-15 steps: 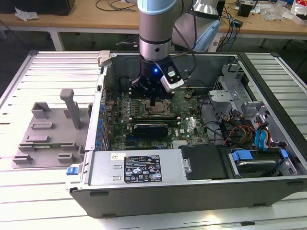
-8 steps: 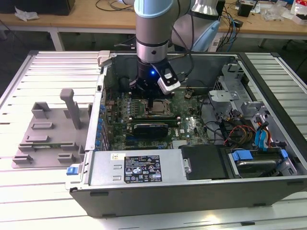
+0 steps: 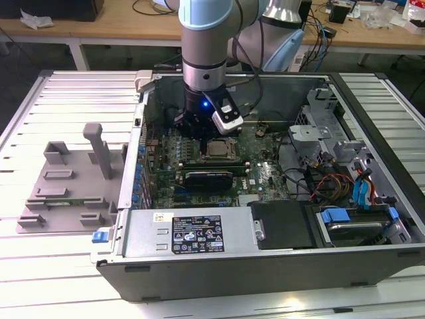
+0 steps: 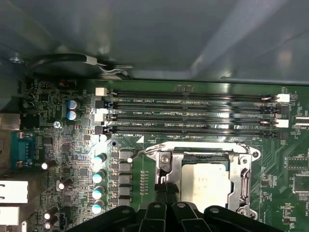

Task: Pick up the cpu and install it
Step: 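Close the cpu cover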

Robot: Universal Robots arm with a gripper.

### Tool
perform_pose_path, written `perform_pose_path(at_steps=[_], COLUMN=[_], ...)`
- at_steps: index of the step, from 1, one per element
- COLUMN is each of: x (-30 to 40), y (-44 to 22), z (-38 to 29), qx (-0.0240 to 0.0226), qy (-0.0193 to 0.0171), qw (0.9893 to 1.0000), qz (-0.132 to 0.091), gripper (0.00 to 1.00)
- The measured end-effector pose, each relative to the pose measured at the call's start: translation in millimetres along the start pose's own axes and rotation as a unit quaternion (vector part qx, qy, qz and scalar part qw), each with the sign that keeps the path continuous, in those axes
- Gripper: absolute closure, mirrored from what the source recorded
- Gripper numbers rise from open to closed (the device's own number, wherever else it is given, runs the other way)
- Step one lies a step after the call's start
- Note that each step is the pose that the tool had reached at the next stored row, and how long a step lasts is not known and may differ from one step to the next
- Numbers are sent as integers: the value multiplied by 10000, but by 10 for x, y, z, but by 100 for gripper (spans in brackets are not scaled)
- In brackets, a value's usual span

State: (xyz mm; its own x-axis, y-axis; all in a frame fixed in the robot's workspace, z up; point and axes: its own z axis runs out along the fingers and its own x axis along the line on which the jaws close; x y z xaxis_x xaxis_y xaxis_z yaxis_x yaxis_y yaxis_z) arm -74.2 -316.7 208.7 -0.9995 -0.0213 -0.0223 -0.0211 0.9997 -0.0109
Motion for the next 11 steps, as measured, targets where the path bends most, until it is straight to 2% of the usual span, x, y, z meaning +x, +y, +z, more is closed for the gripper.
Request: perform_pose_path(at_steps=[5,10,11], x=[1,3,17], y=[0,0,0], z=[9,-19,-20], qx=[0,0,0], qy=[0,-1,-10], qw=[10000,10000,10000], qz=[-17,-17,-17], gripper=[89,89,89])
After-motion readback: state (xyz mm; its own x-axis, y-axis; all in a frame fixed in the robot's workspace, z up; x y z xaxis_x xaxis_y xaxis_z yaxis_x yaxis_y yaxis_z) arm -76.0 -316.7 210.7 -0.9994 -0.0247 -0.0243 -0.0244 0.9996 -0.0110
